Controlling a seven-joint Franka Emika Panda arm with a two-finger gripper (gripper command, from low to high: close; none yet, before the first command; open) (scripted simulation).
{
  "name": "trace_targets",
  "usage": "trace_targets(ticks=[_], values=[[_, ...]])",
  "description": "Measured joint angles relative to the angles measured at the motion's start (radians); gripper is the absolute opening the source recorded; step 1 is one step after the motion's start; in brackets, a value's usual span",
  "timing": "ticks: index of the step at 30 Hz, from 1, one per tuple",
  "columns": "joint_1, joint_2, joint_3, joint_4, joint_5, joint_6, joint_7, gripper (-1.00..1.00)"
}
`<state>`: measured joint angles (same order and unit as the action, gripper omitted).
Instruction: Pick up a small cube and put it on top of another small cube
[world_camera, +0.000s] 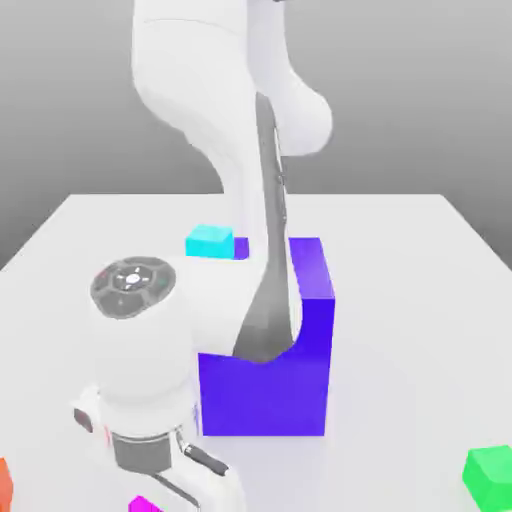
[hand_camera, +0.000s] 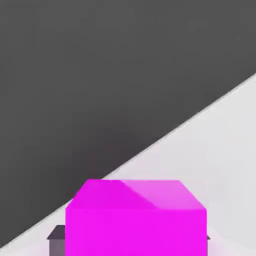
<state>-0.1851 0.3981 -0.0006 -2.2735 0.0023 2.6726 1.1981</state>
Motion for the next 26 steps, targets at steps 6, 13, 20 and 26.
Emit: trace_targets(ticks=[6,13,20,26], values=[[0.134,-0.039,0.077,0.007,-0.027,-0.068,0.099,-1.0],[0.318,-0.07,0.173,0.023,-0.072,-0.122,0.241,-1.0],[0.473,-0.066,0.239,0.039,-0.137,-0.117,0.38,-1.0],[0.503,0.024,0.212,0.045,-0.179,-0.036,0.413,1.0]])
